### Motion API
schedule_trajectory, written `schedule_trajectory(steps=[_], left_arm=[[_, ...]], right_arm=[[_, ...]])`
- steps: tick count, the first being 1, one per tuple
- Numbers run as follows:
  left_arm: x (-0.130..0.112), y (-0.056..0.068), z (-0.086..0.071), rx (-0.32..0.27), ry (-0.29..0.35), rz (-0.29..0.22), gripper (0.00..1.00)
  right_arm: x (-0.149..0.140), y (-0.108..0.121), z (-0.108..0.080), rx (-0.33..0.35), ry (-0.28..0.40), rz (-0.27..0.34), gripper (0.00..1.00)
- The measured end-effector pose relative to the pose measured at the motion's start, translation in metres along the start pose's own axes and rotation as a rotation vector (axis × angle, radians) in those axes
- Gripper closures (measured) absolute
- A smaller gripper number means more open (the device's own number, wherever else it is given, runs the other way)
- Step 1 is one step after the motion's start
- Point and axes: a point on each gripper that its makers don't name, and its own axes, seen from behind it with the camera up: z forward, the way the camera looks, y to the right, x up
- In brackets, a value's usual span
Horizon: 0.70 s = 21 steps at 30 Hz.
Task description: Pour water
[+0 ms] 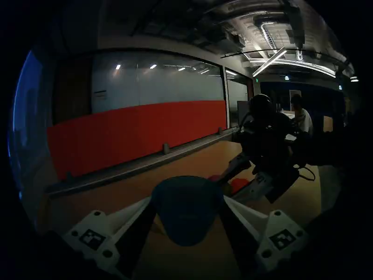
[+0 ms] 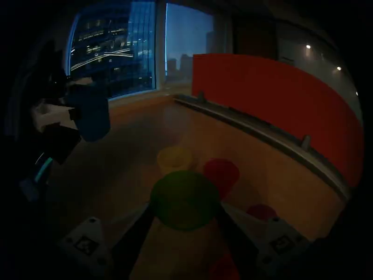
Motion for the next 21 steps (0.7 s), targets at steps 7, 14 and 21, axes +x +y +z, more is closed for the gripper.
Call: schedule_trajectory(steps=[7,14,21], left_arm=[[0.005,0.004,0.003,-0.002,0.009,-0.009,0.14],[0.009,0.007,0.008,-0.004,0.013,-0.014,0.14],[0.014,0.012,0.013,-0.013,0.018,-0.017,0.14]], right_arm=[[0.013,-0.003,-0.023,0.013,0.074,-0.008,0.00],[0.026,-0.006,-0.045,0.017,0.150,-0.033,0.00],[0.039,-0.010,-0.062,0.015,0.227,-0.047,0.00]])
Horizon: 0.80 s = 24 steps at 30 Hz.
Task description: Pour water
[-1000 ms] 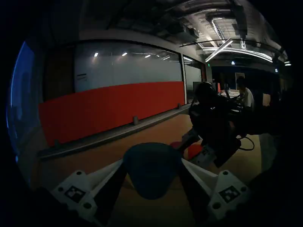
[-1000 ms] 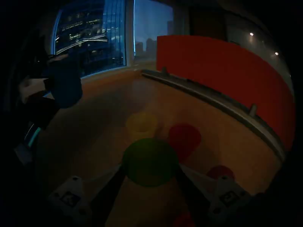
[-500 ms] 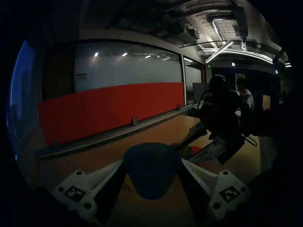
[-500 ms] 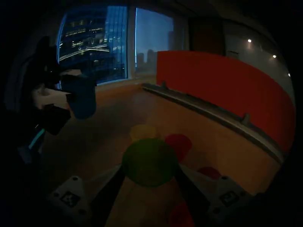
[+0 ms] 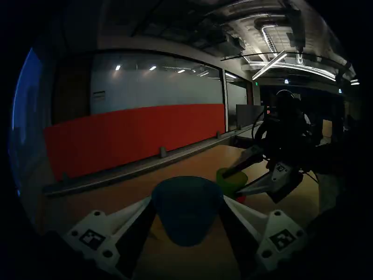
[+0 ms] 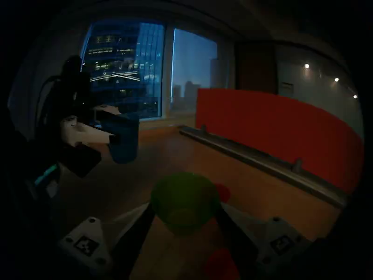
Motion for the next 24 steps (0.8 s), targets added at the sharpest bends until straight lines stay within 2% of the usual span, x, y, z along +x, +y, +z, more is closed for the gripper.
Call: schedule_trajectory(steps=[14,24], left_arm=[[0.009,0.007,0.010,-0.014,0.011,0.000,0.14],[0.013,0.011,0.016,-0.025,0.022,0.000,0.14]], right_arm=[[0.016,-0.004,-0.023,-0.011,0.114,-0.021,0.00],[0.022,-0.004,-0.031,-0.014,0.147,-0.015,0.00]])
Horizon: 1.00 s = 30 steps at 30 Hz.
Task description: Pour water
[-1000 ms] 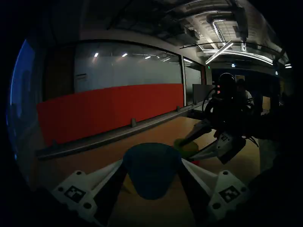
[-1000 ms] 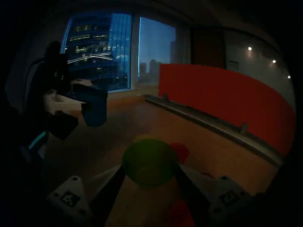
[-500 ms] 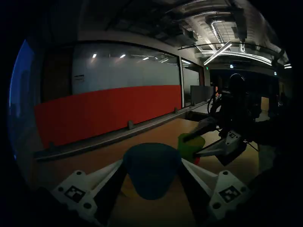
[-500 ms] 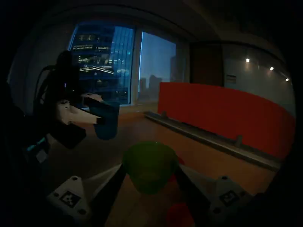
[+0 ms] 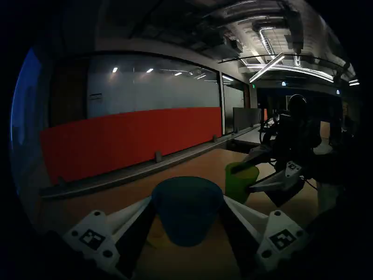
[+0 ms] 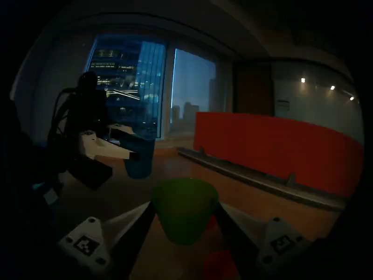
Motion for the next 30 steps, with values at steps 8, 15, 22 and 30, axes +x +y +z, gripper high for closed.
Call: schedule_trajectory(steps=[8,15,22,30], left_arm=[[0.008,0.002,0.006,-0.007,0.015,0.016,0.14],[0.018,0.005,0.013,-0.007,0.023,0.061,0.14],[0.033,0.012,0.019,-0.002,0.038,0.137,0.14],[0.054,0.017,0.026,0.024,0.048,0.264,0.14]], right_arm=[[0.000,0.002,-0.007,-0.003,0.004,-0.007,0.00],[0.002,0.000,-0.011,0.007,0.012,-0.005,0.00],[-0.005,-0.006,-0.019,0.028,0.004,-0.004,0.00],[-0.009,-0.015,-0.024,0.049,0.000,-0.009,0.00]])
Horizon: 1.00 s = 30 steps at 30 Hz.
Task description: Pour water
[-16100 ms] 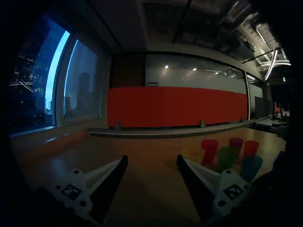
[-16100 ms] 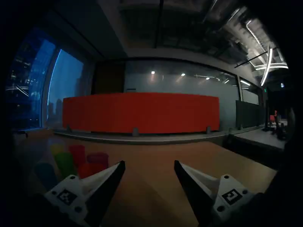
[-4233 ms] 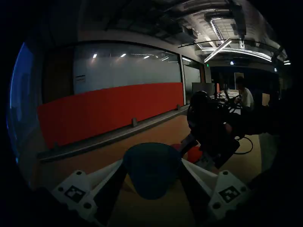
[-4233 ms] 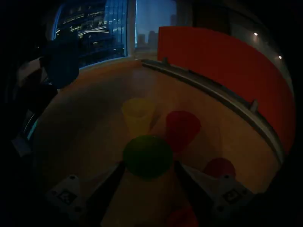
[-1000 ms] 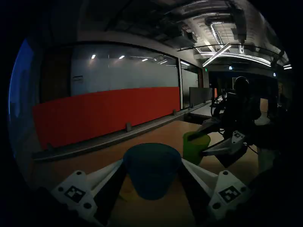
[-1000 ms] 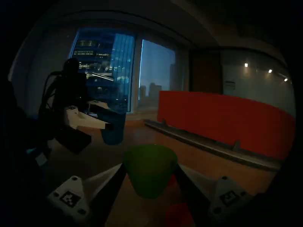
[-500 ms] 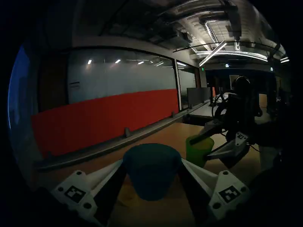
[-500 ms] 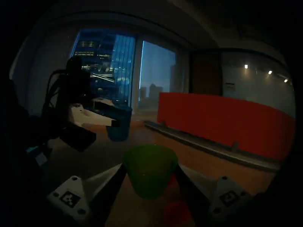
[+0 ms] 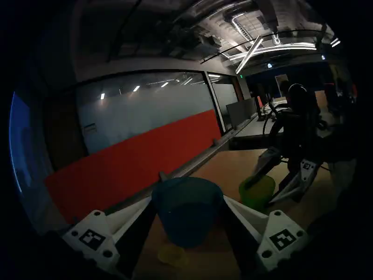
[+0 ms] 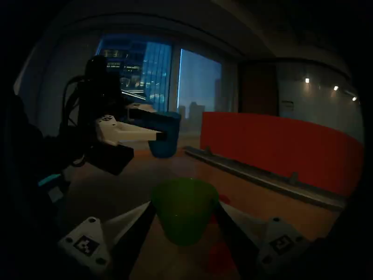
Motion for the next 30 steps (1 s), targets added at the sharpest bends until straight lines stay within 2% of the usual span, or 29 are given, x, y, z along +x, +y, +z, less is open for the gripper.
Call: schedule_trajectory(steps=[5,15,26,30], left_arm=[[0.011,-0.002,0.003,0.012,0.000,0.068,0.14],[0.036,0.001,0.003,0.018,0.018,0.199,0.14],[0.059,0.014,0.001,0.015,0.034,0.359,0.14],[0.063,0.017,-0.002,0.022,0.033,0.399,0.14]], right_arm=[[-0.001,-0.005,0.000,0.009,0.005,0.001,0.00],[-0.001,-0.015,0.002,0.026,0.005,-0.002,0.00],[-0.003,-0.024,0.004,0.042,0.005,-0.008,0.00],[-0.002,-0.028,0.004,0.047,0.006,-0.009,0.00]])
